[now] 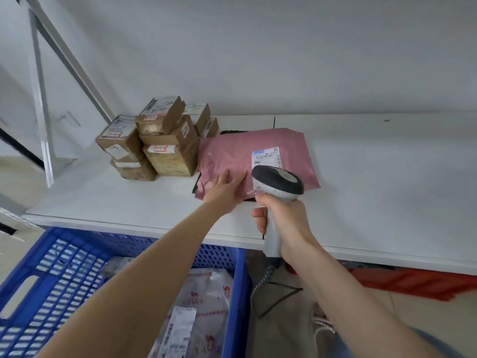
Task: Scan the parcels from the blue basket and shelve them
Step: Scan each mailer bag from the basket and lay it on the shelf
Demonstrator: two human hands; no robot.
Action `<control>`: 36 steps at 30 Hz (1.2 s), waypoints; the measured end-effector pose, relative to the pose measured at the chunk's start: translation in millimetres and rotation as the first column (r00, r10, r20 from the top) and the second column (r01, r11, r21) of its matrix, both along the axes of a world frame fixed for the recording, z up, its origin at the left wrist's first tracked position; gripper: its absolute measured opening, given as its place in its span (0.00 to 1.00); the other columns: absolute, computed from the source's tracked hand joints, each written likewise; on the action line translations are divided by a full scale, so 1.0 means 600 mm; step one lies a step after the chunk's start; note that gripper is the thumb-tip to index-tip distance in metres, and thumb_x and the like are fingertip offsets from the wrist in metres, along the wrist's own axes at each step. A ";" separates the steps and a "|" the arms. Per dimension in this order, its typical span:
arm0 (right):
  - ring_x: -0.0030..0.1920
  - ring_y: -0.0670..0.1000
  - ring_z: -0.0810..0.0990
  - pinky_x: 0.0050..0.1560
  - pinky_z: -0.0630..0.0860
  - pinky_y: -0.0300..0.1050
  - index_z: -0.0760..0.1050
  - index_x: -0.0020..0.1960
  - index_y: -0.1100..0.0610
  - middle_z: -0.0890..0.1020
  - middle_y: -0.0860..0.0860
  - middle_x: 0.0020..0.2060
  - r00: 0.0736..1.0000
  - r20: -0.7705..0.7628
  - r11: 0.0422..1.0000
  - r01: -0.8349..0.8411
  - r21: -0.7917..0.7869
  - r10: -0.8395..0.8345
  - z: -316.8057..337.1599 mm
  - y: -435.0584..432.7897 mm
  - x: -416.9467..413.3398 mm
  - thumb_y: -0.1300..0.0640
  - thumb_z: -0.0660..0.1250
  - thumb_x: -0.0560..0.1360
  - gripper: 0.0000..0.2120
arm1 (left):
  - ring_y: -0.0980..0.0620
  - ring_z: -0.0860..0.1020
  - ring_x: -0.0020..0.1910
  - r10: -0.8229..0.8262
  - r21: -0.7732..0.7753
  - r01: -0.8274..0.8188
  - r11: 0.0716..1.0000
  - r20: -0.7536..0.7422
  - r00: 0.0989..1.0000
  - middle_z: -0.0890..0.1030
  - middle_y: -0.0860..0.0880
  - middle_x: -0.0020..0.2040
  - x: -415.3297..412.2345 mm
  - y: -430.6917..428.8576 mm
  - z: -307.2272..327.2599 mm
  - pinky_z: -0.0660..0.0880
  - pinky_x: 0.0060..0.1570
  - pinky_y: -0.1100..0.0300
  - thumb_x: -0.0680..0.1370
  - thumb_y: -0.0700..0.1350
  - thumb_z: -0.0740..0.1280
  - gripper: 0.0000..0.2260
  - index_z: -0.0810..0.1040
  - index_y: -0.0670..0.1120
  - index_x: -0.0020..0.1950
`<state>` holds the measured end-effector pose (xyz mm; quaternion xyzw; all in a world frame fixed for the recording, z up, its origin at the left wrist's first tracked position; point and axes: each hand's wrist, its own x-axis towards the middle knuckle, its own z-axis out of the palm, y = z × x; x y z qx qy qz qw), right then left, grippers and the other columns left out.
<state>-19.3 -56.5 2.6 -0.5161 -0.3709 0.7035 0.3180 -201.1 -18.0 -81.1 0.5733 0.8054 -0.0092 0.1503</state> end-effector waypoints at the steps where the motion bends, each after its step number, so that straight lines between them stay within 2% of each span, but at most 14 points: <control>1: 0.23 0.47 0.75 0.28 0.73 0.39 0.79 0.39 0.60 0.82 0.54 0.28 1.000 0.006 1.000 -0.008 -0.012 0.008 -0.001 0.001 0.000 0.60 0.70 0.73 0.05 | 0.37 0.52 0.76 -0.005 -0.004 0.005 1.000 -0.007 1.000 0.46 0.45 0.79 -0.004 0.012 -0.001 0.63 0.69 0.40 0.80 0.51 0.63 0.31 0.49 0.61 0.77; 5: 0.23 0.47 0.74 0.27 0.72 0.39 0.78 0.39 0.59 0.82 0.55 0.30 1.000 0.005 1.000 -0.017 -0.020 0.018 -0.001 0.008 0.005 0.61 0.70 0.73 0.04 | 0.38 0.50 0.77 -0.030 -0.039 0.028 0.999 -0.047 0.998 0.45 0.45 0.79 -0.016 0.040 0.002 0.59 0.71 0.40 0.81 0.47 0.61 0.31 0.46 0.61 0.77; 8: 0.24 0.47 0.74 0.28 0.73 0.39 0.78 0.40 0.60 0.82 0.55 0.29 1.000 0.010 1.000 -0.011 -0.016 0.011 -0.001 0.010 0.011 0.62 0.69 0.73 0.03 | 0.40 0.50 0.77 -0.049 -0.023 0.047 0.999 -0.064 0.997 0.46 0.46 0.79 -0.020 0.024 0.009 0.61 0.71 0.42 0.80 0.47 0.62 0.32 0.47 0.59 0.78; 11: 0.24 0.47 0.74 0.29 0.74 0.39 0.78 0.40 0.60 0.81 0.55 0.29 0.999 0.018 0.999 -0.032 -0.012 0.032 0.001 -0.004 0.016 0.62 0.69 0.73 0.04 | 0.44 0.59 0.75 -0.050 0.088 0.050 0.995 -0.011 0.999 0.53 0.49 0.78 -0.030 -0.028 0.024 0.68 0.67 0.47 0.78 0.43 0.66 0.32 0.54 0.55 0.78; 13: 0.24 0.47 0.74 0.29 0.74 0.40 0.78 0.41 0.61 0.81 0.55 0.28 0.998 0.010 0.998 -0.057 -0.012 0.057 -0.001 -0.021 0.015 0.62 0.70 0.74 0.04 | 0.45 0.66 0.71 -0.010 0.172 0.006 0.985 0.021 1.000 0.58 0.49 0.76 -0.046 -0.081 0.034 0.72 0.63 0.49 0.78 0.41 0.65 0.28 0.60 0.53 0.76; 15: 0.23 0.47 0.74 0.29 0.74 0.40 0.78 0.43 0.62 0.81 0.54 0.27 0.995 0.014 0.995 -0.099 -0.023 0.100 -0.005 -0.046 0.007 0.61 0.70 0.74 0.04 | 0.46 0.70 0.67 0.039 0.188 -0.042 0.981 0.021 0.999 0.61 0.49 0.75 -0.070 -0.145 0.044 0.73 0.61 0.50 0.79 0.40 0.63 0.25 0.63 0.54 0.74; 17: 0.22 0.46 0.74 0.28 0.74 0.39 0.78 0.45 0.62 0.81 0.53 0.26 0.985 0.042 0.985 -0.163 -0.056 0.166 -0.013 -0.079 -0.010 0.59 0.71 0.73 0.06 | 0.46 0.72 0.66 0.095 0.140 -0.094 0.986 -0.004 0.995 0.62 0.48 0.74 -0.104 -0.213 0.045 0.72 0.62 0.50 0.79 0.41 0.62 0.23 0.65 0.53 0.74; 22: 0.20 0.47 0.73 0.24 0.72 0.37 0.77 0.48 0.63 0.80 0.54 0.25 0.932 0.022 0.916 -0.352 -0.193 0.363 -0.047 -0.177 -0.088 0.59 0.71 0.74 0.07 | 0.46 0.74 0.60 0.287 0.023 -0.288 0.957 0.049 0.957 0.64 0.47 0.72 -0.183 -0.379 0.014 0.73 0.58 0.51 0.79 0.42 0.62 0.18 0.70 0.49 0.70; 25: 0.20 0.47 0.73 0.24 0.72 0.37 0.77 0.48 0.63 0.80 0.56 0.26 0.899 0.014 0.866 -0.416 -0.278 0.437 -0.078 -0.226 -0.149 0.59 0.70 0.74 0.07 | 0.43 0.72 0.64 0.374 -0.092 -0.369 0.925 0.043 0.927 0.65 0.43 0.71 -0.218 -0.461 -0.033 0.71 0.62 0.52 0.79 0.44 0.64 0.20 0.70 0.46 0.70; 28: 0.22 0.48 0.73 0.24 0.72 0.38 0.78 0.46 0.64 0.80 0.56 0.27 0.865 0.049 0.824 -0.457 -0.334 0.500 -0.120 -0.258 -0.207 0.60 0.70 0.74 0.06 | 0.43 0.70 0.66 0.461 -0.253 -0.435 0.864 0.051 0.886 0.65 0.42 0.71 -0.240 -0.520 -0.094 0.68 0.63 0.54 0.79 0.48 0.66 0.24 0.65 0.44 0.73; 32: 0.20 0.47 0.73 0.24 0.73 0.36 0.77 0.43 0.62 0.79 0.54 0.24 0.838 0.124 0.800 -0.448 -0.399 0.531 -0.183 -0.271 -0.268 0.60 0.70 0.74 0.05 | 0.43 0.68 0.68 0.583 -0.390 -0.489 0.780 0.168 0.795 0.67 0.40 0.71 -0.247 -0.562 -0.184 0.68 0.62 0.54 0.78 0.49 0.67 0.29 0.60 0.41 0.75; 36: 0.19 0.46 0.73 0.22 0.73 0.36 0.76 0.48 0.63 0.79 0.54 0.22 0.847 0.198 0.817 -0.373 -0.440 0.494 -0.250 -0.264 -0.286 0.61 0.70 0.74 0.06 | 0.42 0.67 0.69 0.699 -0.480 -0.526 0.702 0.324 0.638 0.65 0.40 0.73 -0.222 -0.568 -0.272 0.68 0.64 0.53 0.77 0.52 0.69 0.34 0.57 0.40 0.76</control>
